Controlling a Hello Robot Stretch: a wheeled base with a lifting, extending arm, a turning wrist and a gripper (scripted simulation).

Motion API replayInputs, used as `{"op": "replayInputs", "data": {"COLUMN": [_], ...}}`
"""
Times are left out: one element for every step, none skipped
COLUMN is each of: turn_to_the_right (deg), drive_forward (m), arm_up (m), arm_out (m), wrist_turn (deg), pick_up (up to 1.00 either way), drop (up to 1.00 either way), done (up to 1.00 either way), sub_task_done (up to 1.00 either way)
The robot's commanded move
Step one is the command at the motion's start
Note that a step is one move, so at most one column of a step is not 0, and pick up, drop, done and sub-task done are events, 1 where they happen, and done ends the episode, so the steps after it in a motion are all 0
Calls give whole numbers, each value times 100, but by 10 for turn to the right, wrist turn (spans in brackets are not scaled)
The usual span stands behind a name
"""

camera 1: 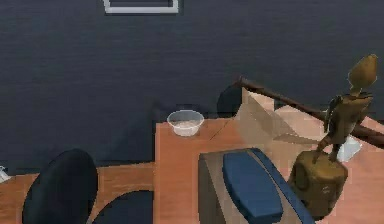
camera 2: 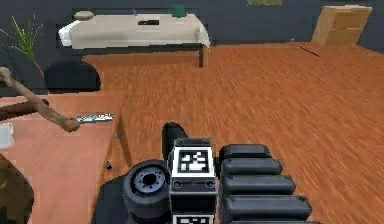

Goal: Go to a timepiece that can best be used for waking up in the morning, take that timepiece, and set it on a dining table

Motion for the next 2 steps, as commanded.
{"op": "replayInputs", "data": {"turn_to_the_right": [-450,-450], "drive_forward": [0,0], "arm_up": [0,0], "arm_out": [0,0], "wrist_turn": [0,0], "pick_up": [0,0], "drop": [0,0], "done": [0,0], "sub_task_done": [0,0]}}
